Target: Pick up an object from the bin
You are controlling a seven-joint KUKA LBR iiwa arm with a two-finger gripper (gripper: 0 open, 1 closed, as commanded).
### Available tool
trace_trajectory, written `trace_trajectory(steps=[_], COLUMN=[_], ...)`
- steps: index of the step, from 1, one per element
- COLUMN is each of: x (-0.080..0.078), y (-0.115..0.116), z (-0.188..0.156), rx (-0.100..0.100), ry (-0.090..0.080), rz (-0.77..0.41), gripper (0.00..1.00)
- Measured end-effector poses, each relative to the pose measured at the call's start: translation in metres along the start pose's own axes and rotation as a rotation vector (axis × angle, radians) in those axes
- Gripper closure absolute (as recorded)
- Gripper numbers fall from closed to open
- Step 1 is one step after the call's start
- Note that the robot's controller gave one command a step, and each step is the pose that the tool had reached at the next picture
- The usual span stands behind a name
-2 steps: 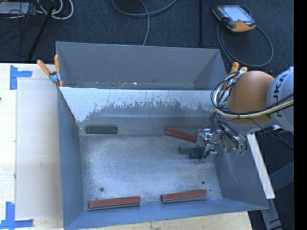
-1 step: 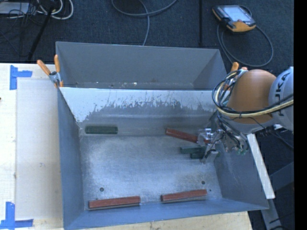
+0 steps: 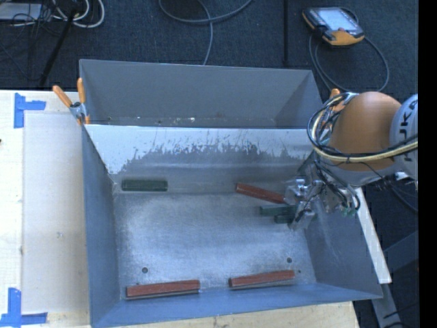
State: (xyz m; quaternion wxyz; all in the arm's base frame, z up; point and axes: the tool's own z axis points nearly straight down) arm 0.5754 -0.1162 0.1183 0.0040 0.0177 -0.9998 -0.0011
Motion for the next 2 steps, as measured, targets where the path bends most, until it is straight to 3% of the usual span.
trace_trajectory(steps=[2], x=[-0.002], y=[0.0], z=[-0.036], rx=[0.002], ry=[-0.008], rz=[0.0], gripper=[1.0])
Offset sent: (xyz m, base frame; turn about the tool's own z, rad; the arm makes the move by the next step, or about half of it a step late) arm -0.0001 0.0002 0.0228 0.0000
